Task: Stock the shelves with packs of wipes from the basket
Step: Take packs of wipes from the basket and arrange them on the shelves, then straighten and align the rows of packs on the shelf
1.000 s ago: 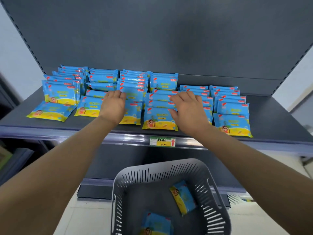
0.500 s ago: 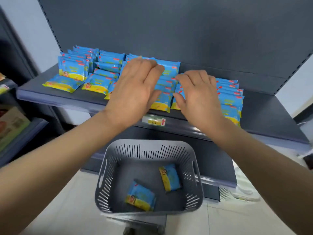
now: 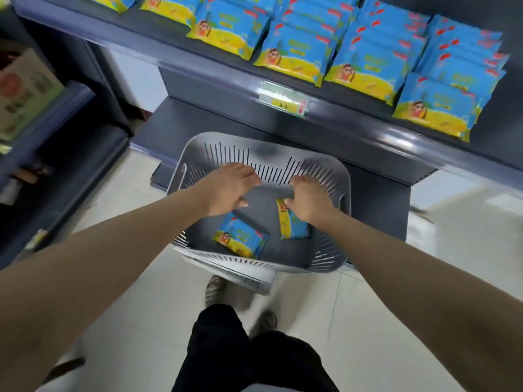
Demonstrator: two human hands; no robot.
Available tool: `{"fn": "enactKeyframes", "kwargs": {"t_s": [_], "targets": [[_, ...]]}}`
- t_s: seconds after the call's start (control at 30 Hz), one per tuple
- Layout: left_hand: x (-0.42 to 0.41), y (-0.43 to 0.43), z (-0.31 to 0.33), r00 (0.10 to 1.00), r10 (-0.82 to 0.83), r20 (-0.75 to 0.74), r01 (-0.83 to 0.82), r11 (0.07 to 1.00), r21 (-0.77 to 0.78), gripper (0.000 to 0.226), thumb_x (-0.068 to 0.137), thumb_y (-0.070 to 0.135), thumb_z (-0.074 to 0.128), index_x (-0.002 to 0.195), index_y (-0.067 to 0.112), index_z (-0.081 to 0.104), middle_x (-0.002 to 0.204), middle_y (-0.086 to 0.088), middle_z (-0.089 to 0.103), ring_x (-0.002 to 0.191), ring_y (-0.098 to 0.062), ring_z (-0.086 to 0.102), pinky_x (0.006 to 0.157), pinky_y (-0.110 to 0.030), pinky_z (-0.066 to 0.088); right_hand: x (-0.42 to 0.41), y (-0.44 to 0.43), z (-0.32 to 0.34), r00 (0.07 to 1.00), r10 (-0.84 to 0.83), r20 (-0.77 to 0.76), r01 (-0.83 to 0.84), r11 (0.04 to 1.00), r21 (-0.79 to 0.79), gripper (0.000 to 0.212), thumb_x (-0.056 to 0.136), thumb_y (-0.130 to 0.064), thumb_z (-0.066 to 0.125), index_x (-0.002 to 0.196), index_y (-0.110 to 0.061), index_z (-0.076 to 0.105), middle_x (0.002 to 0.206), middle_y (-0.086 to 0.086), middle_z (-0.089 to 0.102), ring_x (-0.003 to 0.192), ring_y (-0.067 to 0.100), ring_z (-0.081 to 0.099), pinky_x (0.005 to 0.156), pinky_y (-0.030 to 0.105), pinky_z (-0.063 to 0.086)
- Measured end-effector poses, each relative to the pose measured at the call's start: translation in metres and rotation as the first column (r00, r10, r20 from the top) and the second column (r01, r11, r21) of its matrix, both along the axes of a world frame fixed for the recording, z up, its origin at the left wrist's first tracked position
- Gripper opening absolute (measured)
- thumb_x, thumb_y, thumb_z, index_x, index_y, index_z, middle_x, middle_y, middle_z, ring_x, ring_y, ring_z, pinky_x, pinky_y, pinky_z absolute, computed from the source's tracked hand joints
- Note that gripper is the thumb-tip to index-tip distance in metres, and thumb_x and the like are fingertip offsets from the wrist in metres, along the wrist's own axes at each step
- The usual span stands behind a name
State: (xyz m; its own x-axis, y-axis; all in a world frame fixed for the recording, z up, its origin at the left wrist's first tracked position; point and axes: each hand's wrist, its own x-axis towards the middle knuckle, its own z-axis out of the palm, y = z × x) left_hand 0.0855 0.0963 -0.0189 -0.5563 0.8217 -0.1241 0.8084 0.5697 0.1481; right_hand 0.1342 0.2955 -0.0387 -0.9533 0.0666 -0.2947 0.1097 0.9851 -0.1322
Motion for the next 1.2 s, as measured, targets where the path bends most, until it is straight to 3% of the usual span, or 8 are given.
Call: {"fn": "enactKeyframes", "kwargs": {"t_s": [0.13,0.23,0.4,0.6,0.7,0.87,1.0,1.2], "targets": [[-0.013,-0.001,-0.058,0.997,0.034,0.07,-0.022,0.985,-0.17,0.06,0.077,0.029,0.072,0.13,0.011,0.048,0.127,-0.011,0.051,0.118,-0.028,0.046,0.102,-0.036,0.032,-0.006,0.01,-0.06,0.944,-0.161,0.287,0.187,0.98,-0.064,0.037,0.086,-0.025,0.063,0.113,0.0,0.056,0.117,0.019,0.06,0.106,0.031,0.058,0.084,0.032,0.046],[-0.016,0.01,-0.092,0.993,-0.004,0.118,0.04,0.95,-0.31,0.06,0.077,0.03,0.072,0.128,0.013,0.047,0.126,-0.008,0.051,0.117,-0.027,0.046,0.103,-0.037,0.035,-0.012,0.019,-0.095,0.89,-0.151,0.431,0.162,0.987,0.011,0.051,0.089,-0.034,0.059,0.127,0.0,0.05,0.132,0.017,0.052,0.119,0.029,0.052,0.097,0.035,0.044],[-0.01,0.029,-0.134,0.98,-0.087,0.18,0.173,0.822,-0.543,0.067,0.074,0.032,0.074,0.129,0.012,0.042,0.132,-0.009,0.046,0.12,-0.027,0.045,0.1,-0.036,0.034,-0.014,0.022,-0.143,0.798,-0.347,0.493,0.413,0.91,-0.028,0.104,0.078,-0.028,0.074,0.149,-0.005,0.001,0.147,0.019,0.029,0.133,0.034,0.035,0.109,0.037,0.034],[-0.012,0.035,-0.164,0.971,-0.077,0.225,0.198,0.785,-0.587,0.077,0.071,0.029,0.076,0.133,0.009,0.036,0.136,-0.01,0.042,0.124,-0.027,0.042,0.1,-0.037,0.035,-0.025,0.023,-0.164,0.76,-0.457,0.463,0.511,0.86,0.01,0.122,0.071,-0.02,0.079,0.146,-0.02,-0.017,0.146,0.021,0.021,0.131,0.04,0.032,0.106,0.048,0.033],[-0.016,0.035,-0.169,0.966,0.004,0.257,0.16,0.774,-0.613,0.054,0.079,0.022,0.067,0.128,0.012,0.049,0.132,-0.01,0.049,0.122,-0.028,0.046,0.1,-0.035,0.035,-0.026,0.021,-0.164,0.77,-0.5,0.397,0.553,0.833,-0.023,0.109,0.076,-0.016,0.073,0.147,-0.014,-0.01,0.145,0.02,0.027,0.13,0.037,0.038,0.106,0.045,0.034],[-0.026,0.033,-0.138,0.957,0.126,0.26,0.039,0.835,-0.549,0.028,0.078,0.017,0.061,0.106,0.01,0.064,0.104,-0.009,0.067,0.1,-0.03,0.062,0.086,-0.031,0.047,-0.032,0.018,-0.118,0.894,-0.355,0.273,0.384,0.921,-0.058,0.048,0.082,-0.01,0.06,0.127,0.002,0.047,0.13,0.023,0.049,0.117,0.033,0.054,0.094,0.033,0.046],[-0.029,0.032,-0.088,0.954,0.168,0.248,-0.04,0.892,-0.451,0.037,0.071,0.015,0.067,0.108,0.015,0.06,0.105,-0.006,0.066,0.098,-0.026,0.062,0.081,-0.026,0.046,-0.022,0.017,-0.061,0.965,-0.182,0.19,0.2,0.977,-0.08,0.037,0.082,-0.006,0.058,0.118,-0.004,0.05,0.126,0.018,0.043,0.106,0.035,0.058,0.085,0.035,0.047],[-0.034,0.035,0.025,0.989,0.122,0.086,-0.087,0.938,-0.336,0.031,0.072,0.018,0.062,0.103,0.017,0.057,0.103,-0.006,0.063,0.094,-0.028,0.059,0.071,-0.027,0.038,-0.019,0.028,0.058,0.996,-0.028,-0.089,0.023,0.998,-0.054,0.029,0.081,-0.003,0.052,0.109,-0.009,0.048,0.108,0.014,0.06,0.095,0.034,0.058,0.066,0.034,0.039]]}}
